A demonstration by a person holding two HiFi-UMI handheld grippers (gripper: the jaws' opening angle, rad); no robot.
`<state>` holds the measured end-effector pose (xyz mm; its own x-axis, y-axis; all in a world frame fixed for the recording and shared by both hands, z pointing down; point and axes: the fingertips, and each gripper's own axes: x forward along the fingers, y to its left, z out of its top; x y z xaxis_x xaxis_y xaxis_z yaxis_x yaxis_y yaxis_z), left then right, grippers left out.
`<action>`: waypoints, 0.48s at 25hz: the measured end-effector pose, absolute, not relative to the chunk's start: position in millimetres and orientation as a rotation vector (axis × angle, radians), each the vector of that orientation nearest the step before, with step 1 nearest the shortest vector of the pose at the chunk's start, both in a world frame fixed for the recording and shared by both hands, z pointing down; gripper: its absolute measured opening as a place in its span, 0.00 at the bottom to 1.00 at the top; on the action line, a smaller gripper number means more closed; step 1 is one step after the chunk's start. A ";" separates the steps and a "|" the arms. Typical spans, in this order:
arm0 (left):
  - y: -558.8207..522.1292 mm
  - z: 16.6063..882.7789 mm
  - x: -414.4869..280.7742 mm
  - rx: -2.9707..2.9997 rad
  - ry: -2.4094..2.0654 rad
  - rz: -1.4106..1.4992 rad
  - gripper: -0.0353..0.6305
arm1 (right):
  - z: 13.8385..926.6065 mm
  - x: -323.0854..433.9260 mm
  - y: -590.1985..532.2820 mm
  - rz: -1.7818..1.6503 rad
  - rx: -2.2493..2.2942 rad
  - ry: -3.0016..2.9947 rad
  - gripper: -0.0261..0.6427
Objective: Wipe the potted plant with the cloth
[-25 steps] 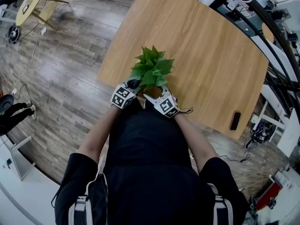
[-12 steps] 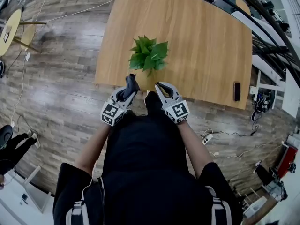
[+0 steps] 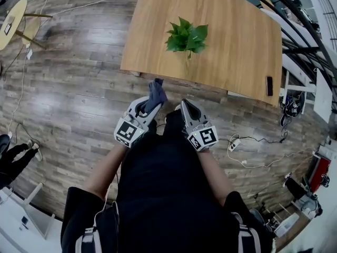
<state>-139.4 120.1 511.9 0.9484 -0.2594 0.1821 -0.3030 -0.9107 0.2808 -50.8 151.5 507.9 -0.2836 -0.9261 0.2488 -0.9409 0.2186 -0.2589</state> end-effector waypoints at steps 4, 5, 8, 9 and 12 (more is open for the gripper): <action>128.1 494.9 -154.7 2.805 -0.522 0.125 0.23 | 475.2 -65.2 155.9 0.431 1.869 -2.398 0.07; 130.1 493.4 -155.8 2.799 -0.551 0.111 0.23 | 466.6 -62.8 154.6 0.418 1.902 -2.390 0.07; 133.4 473.0 -156.0 2.778 -0.638 0.054 0.23 | 434.2 -55.1 147.7 0.357 1.990 -2.411 0.07; 134.5 461.2 -154.7 2.778 -0.664 0.032 0.23 | 420.6 -54.5 146.9 0.316 2.003 -2.424 0.07; 138.1 425.3 -146.5 2.811 -0.719 -0.014 0.23 | 380.1 -54.3 153.1 0.174 2.028 -2.433 0.07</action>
